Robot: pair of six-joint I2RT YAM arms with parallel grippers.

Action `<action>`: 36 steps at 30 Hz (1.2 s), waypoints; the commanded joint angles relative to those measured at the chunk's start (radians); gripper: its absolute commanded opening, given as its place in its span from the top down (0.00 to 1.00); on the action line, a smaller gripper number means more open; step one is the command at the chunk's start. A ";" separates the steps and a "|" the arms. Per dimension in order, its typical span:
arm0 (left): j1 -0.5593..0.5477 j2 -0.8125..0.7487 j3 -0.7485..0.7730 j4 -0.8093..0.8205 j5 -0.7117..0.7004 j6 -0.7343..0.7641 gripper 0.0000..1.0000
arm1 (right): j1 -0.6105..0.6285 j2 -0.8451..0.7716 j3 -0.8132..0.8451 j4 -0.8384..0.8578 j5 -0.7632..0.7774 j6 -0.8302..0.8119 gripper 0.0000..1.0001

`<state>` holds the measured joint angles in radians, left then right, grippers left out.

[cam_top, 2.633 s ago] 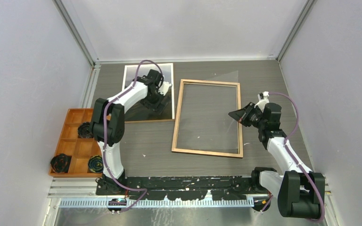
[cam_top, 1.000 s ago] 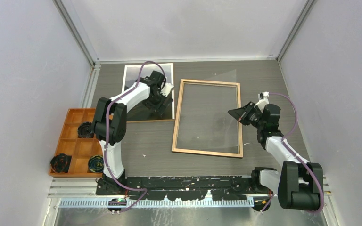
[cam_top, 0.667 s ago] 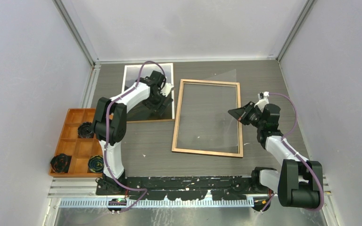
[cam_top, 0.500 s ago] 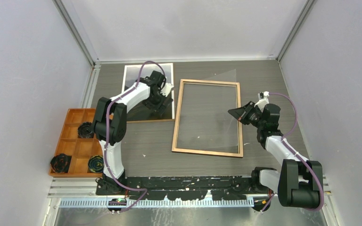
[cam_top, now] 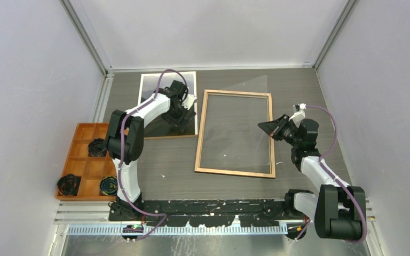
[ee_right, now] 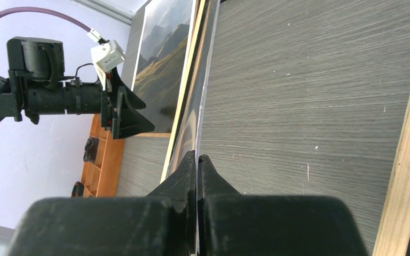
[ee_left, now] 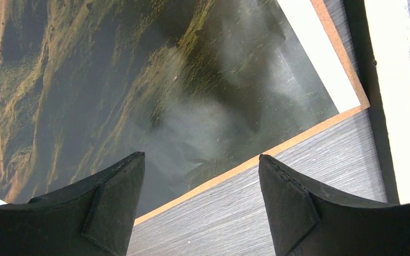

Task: Put the photo into the frame
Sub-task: Place the photo frame item in the photo frame.

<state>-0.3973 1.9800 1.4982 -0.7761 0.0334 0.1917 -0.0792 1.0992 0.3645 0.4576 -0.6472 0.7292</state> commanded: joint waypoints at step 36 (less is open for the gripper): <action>-0.042 0.025 0.044 0.006 -0.010 0.018 0.21 | 0.006 0.098 0.056 0.151 -0.060 0.013 0.99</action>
<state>-0.4217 1.9949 1.5013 -0.7757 0.0273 0.1951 -0.0811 1.1713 0.3752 0.5266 -0.6594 0.7406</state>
